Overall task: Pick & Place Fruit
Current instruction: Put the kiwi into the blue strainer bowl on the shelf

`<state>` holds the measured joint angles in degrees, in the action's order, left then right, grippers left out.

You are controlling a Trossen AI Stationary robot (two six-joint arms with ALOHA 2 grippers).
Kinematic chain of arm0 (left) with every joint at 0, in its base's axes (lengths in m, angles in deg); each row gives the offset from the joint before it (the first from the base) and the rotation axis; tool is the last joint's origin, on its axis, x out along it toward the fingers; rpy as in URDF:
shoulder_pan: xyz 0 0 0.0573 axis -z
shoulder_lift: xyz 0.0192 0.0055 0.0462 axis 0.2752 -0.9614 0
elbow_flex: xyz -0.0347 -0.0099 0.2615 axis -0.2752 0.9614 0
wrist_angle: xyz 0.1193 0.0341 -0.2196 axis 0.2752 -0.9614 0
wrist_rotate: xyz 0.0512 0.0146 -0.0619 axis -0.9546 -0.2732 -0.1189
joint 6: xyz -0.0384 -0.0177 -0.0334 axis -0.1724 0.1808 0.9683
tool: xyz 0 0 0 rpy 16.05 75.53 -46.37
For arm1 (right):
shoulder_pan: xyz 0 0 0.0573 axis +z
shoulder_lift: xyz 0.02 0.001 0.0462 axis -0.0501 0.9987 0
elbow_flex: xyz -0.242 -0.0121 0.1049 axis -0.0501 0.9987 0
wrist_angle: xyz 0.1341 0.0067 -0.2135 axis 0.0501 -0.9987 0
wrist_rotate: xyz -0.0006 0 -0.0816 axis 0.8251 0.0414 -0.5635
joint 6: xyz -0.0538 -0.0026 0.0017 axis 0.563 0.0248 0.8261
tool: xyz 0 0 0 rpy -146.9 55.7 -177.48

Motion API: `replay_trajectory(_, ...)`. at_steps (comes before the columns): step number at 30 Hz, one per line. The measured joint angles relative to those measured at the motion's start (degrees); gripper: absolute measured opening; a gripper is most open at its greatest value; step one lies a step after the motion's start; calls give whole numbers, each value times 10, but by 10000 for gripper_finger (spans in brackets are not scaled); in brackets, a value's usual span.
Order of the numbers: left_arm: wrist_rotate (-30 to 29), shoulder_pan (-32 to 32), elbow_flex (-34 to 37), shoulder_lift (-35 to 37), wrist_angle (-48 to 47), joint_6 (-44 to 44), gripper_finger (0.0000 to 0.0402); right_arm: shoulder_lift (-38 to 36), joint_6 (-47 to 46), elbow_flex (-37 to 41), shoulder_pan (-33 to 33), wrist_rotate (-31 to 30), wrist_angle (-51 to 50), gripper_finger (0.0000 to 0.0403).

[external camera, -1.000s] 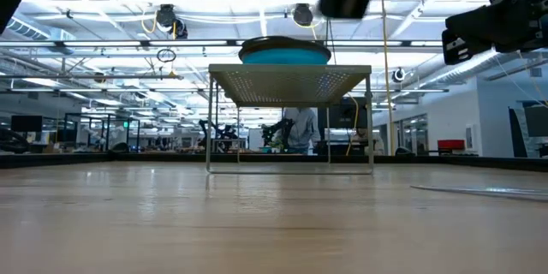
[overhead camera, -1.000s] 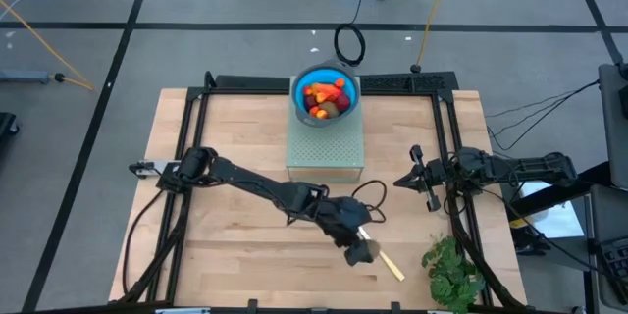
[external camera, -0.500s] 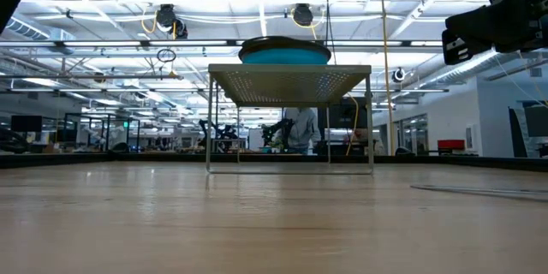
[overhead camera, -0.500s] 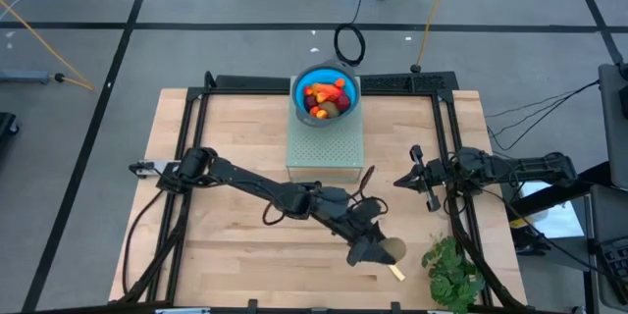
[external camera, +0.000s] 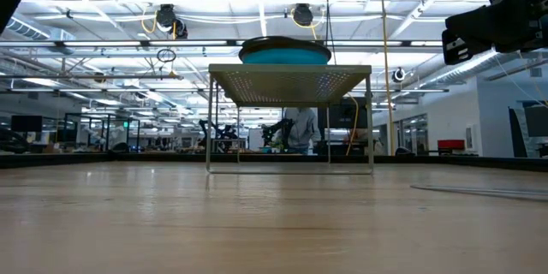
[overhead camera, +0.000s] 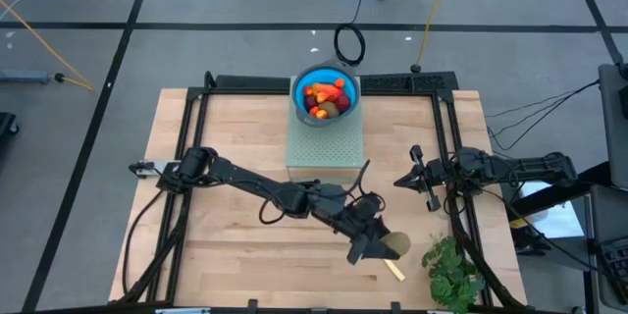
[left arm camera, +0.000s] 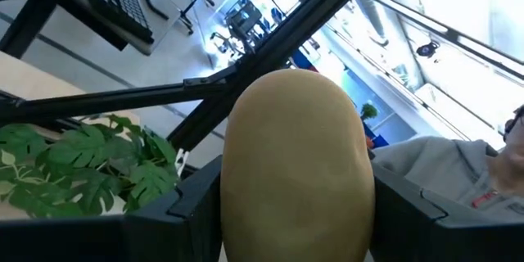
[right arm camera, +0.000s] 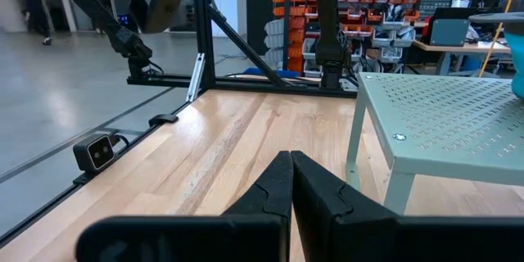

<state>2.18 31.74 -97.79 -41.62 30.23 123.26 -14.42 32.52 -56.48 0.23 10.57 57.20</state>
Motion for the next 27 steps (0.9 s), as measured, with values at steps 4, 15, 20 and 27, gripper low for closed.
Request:
replay_trajectory(4, -1, 0, 0, 0, 0, -13, 225, 0, 0, 0, 0, 0, 0, 0)
replay_trajectory(15, -86, -1, 0, 4, -64, -77, 225, 0, 0, 0, 0, 0, 0, 0)
replay_trajectory(20, -148, -3, 1, 18, -157, -94, 225, 0, 0, 0, 0, 0, 0, 0)
replay_trajectory(27, -259, -10, 1, 73, -343, -115, 225, 0, 5, -1, 0, -1, -3, 0)
